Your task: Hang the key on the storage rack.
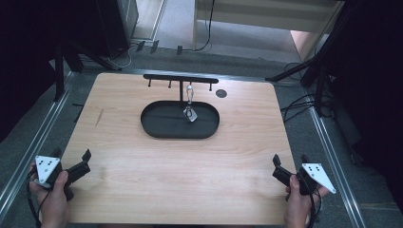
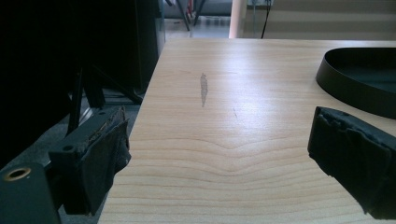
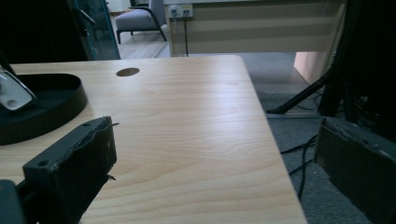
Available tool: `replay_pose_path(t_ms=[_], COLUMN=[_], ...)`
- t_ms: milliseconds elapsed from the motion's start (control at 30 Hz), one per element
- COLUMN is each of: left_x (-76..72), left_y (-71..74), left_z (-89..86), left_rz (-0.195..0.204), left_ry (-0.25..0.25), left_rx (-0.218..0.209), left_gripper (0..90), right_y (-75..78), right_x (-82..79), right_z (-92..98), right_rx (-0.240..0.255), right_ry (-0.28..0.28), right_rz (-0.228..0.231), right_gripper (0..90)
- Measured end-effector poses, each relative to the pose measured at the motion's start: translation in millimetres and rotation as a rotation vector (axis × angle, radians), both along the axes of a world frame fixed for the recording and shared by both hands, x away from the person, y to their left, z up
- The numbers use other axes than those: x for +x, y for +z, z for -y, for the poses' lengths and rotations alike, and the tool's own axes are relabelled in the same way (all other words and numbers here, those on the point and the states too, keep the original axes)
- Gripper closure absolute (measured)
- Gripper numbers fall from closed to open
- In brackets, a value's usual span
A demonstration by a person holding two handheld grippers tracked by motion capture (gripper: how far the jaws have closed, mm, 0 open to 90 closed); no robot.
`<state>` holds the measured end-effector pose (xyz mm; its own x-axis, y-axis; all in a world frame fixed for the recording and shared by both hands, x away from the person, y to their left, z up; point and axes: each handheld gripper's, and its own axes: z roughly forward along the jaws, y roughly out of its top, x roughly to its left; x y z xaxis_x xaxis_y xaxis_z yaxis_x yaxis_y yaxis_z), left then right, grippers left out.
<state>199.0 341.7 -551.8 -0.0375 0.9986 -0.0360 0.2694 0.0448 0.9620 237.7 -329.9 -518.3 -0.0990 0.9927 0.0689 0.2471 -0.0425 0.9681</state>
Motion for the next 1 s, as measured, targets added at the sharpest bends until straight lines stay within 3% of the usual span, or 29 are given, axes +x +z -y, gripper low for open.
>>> replay_pose_path(t_ms=[33,133,300,733,800,1000], left_x=[0.2,0.3,0.2,0.1,-0.2,0.3], left_y=[0.0,0.0,0.0,-0.1,-0.2,-0.2], left_z=[0.2,0.2,0.0,0.9,0.5,2.3], left_rz=[-0.001,-0.001,-0.002,0.001,0.006,0.008], left_ry=[-0.001,-0.002,-0.002,-0.003,-0.003,-0.001], left_rx=[0.001,0.001,0.0,0.006,0.002,0.012], left_gripper=[5.7,5.7,5.7,5.6,5.6,5.6], right_y=[-2.8,-4.4,-9.2,-28.1,-29.1,-29.6], right_x=[-3.0,-5.6,-16.0,-34.9,-37.0,-41.4], right_z=[4.5,8.1,21.0,34.2,36.1,28.7], right_rx=[-0.026,-0.023,-0.024,-0.009,0.012,-0.038], right_ry=[-0.02,-0.022,-0.054,-0.083,-0.087,-0.024], right_rz=[0.013,0.023,0.077,0.086,0.094,0.099], right_gripper=[0.0,0.0,0.0,0.0,0.0,0.0])
